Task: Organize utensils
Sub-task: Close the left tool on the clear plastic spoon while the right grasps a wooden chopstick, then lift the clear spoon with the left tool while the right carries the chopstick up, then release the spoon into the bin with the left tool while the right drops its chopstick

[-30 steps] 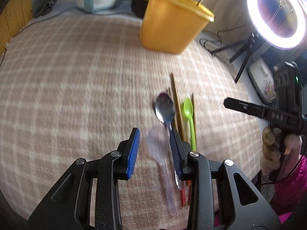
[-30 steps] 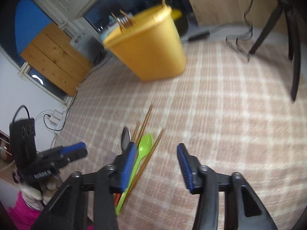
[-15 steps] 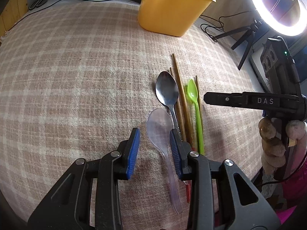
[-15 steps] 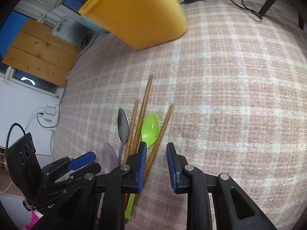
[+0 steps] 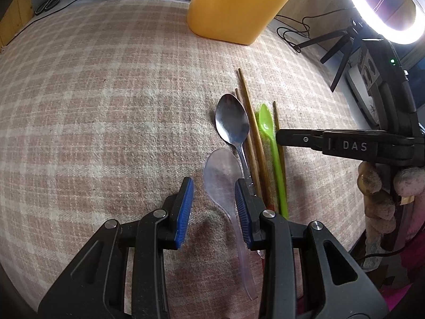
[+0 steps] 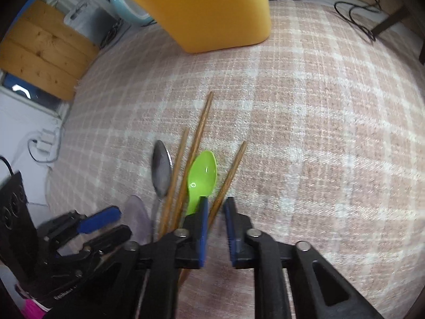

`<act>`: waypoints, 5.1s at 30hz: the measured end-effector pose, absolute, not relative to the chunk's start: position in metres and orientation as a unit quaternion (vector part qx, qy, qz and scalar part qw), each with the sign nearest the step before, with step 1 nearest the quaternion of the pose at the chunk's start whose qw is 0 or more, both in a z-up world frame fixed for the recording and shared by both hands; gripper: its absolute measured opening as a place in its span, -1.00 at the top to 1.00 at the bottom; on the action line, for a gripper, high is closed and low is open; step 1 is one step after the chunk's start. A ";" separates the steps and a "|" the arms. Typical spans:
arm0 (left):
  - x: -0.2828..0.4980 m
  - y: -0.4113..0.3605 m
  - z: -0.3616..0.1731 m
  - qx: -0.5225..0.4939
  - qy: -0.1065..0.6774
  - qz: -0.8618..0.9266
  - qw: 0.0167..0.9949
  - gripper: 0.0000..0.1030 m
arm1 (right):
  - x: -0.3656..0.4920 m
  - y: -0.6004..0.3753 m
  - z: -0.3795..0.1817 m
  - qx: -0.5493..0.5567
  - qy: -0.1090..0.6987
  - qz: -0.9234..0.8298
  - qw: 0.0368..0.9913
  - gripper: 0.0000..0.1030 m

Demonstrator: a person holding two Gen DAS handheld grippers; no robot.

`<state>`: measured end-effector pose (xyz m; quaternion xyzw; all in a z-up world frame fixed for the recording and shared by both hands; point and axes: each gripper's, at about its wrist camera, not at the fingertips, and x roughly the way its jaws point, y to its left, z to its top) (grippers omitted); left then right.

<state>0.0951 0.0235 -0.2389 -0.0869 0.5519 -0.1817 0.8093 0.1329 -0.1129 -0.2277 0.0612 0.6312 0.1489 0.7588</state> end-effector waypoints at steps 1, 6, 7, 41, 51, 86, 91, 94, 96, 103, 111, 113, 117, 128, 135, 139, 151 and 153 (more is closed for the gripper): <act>0.096 0.022 -0.240 -0.086 0.553 -0.183 0.808 0.38 | 0.134 -0.111 -0.228 0.057 0.633 0.150 0.757 0.89; 0.100 0.016 -0.243 -0.076 0.555 -0.184 0.808 0.38 | 0.137 -0.112 -0.226 0.037 0.637 0.144 0.756 0.91; 0.100 0.015 -0.243 -0.071 0.552 -0.184 0.810 0.38 | 0.138 -0.113 -0.226 0.039 0.638 0.143 0.755 0.91; 0.104 0.029 -0.215 -0.089 0.509 -0.181 0.837 0.97 | 0.141 -0.163 -0.197 0.103 0.591 0.144 0.787 0.93; 0.106 0.032 -0.190 -0.100 0.483 -0.182 0.851 0.97 | 0.114 -0.181 -0.151 0.082 0.535 0.158 0.826 0.94; 0.151 0.046 -0.085 -0.087 0.350 -0.173 0.916 0.98 | 0.088 -0.203 -0.051 0.096 0.380 0.113 0.913 0.97; 0.170 0.048 -0.069 -0.083 0.327 -0.164 0.927 0.98 | 0.091 -0.198 -0.037 0.081 0.363 0.111 0.922 0.97; 0.184 0.049 -0.058 -0.081 0.311 -0.159 0.933 0.98 | 0.094 -0.196 -0.029 0.079 0.354 0.113 0.925 0.97; 0.193 0.051 -0.053 -0.083 0.302 -0.154 0.937 0.98 | 0.096 -0.194 -0.024 0.078 0.348 0.114 0.927 0.97; 0.217 0.054 -0.030 -0.096 0.271 -0.148 0.946 0.98 | 0.100 -0.187 -0.001 0.074 0.323 0.119 0.936 0.98; 0.240 0.057 -0.007 -0.104 0.236 -0.143 0.956 0.98 | 0.109 -0.180 0.023 0.069 0.294 0.124 0.945 0.98; 0.247 0.054 -0.005 -0.092 0.231 -0.132 0.959 0.98 | 0.113 -0.178 0.029 0.067 0.285 0.125 0.948 0.98; 0.260 0.046 -0.010 -0.077 0.235 -0.124 0.961 0.98 | 0.122 -0.176 0.040 0.063 0.269 0.125 0.953 0.98; 0.279 0.033 -0.029 -0.057 0.253 -0.118 0.959 0.98 | 0.164 -0.158 0.057 0.046 0.244 0.120 0.961 0.98; 0.284 0.031 -0.039 -0.055 0.260 -0.115 0.957 0.98 | 0.186 -0.144 0.061 0.018 0.225 0.109 0.968 0.98; 0.284 0.031 -0.043 -0.057 0.264 -0.116 0.956 0.98 | 0.202 -0.138 0.051 0.009 0.231 0.105 0.967 0.98; 0.280 0.034 -0.049 -0.066 0.269 -0.119 0.954 0.98 | 0.218 -0.138 0.001 0.008 0.281 0.113 0.953 0.98; 0.279 0.034 -0.051 -0.066 0.270 -0.120 0.953 0.98 | 0.216 -0.138 -0.003 0.008 0.285 0.113 0.952 0.98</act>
